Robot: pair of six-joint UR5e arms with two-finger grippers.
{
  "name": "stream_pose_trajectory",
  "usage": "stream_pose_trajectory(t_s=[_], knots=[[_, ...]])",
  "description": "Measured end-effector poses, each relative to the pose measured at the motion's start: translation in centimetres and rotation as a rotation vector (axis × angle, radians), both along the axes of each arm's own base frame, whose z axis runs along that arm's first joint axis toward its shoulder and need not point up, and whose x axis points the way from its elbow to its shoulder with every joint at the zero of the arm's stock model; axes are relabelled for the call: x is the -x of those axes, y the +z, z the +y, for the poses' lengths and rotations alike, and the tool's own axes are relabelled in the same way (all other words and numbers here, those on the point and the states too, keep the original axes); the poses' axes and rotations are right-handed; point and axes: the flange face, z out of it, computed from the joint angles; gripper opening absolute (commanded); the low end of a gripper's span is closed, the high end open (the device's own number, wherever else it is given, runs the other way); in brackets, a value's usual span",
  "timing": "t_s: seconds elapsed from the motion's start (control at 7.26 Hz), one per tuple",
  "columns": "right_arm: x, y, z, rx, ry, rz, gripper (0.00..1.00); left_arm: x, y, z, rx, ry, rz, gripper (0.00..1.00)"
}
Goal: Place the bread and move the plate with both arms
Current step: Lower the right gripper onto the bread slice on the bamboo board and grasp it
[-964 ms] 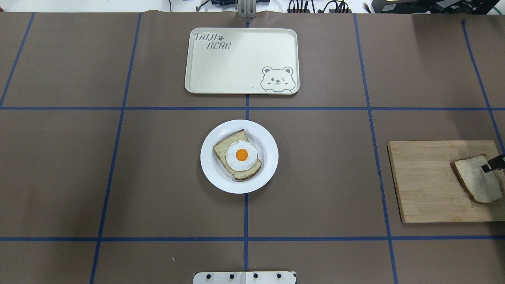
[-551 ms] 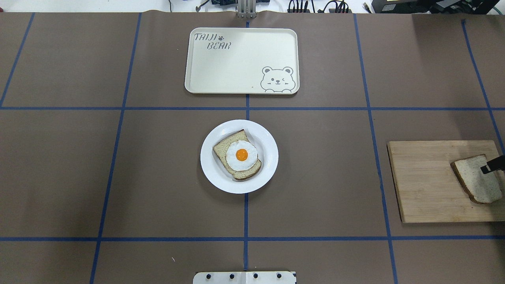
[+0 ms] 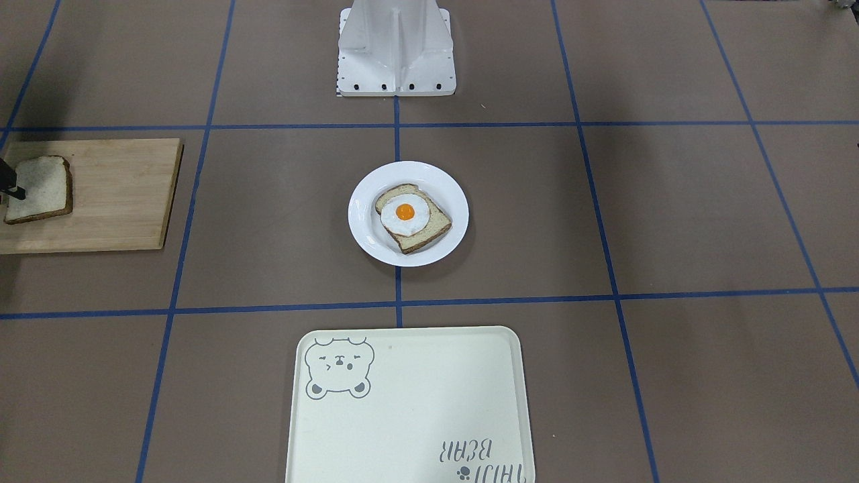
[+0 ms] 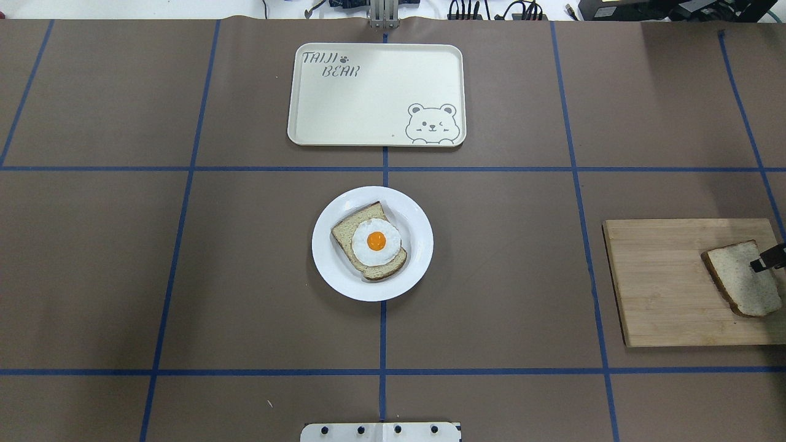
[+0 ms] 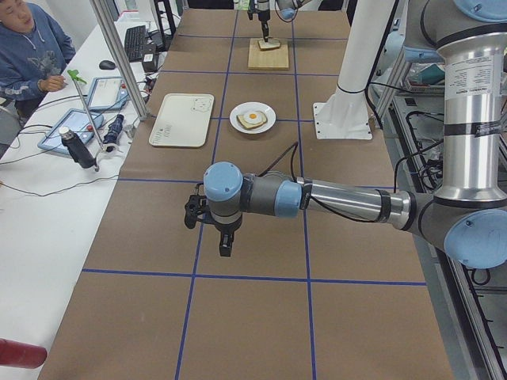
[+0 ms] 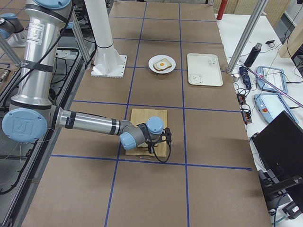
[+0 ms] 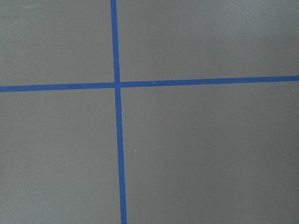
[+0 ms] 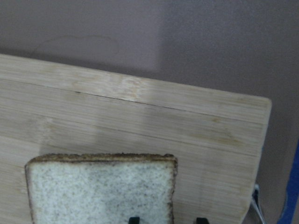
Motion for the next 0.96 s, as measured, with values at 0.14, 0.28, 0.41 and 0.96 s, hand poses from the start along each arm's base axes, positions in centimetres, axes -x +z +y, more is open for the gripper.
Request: stream_pose_trajectory(t_s=[0.14, 0.28, 0.41, 0.96], knots=[[0.03, 0.06, 0.02, 0.003, -0.001, -0.002, 0.19, 0.03, -0.02, 0.02, 0.000, -0.001, 0.000, 0.98], [0.05, 0.08, 0.04, 0.004, -0.002, -0.004, 0.00, 0.05, 0.00, 0.05, 0.000, -0.001, 0.000, 0.98], [0.08, 0.04, 0.05, 0.007, -0.004, -0.008, 0.00, 0.08, 0.04, 0.11, 0.000, -0.001, 0.001, 0.98], [0.32, -0.48, 0.17, 0.018, -0.020, -0.047, 0.00, 0.17, 0.00, 0.13, 0.000, -0.003, 0.001, 0.98]])
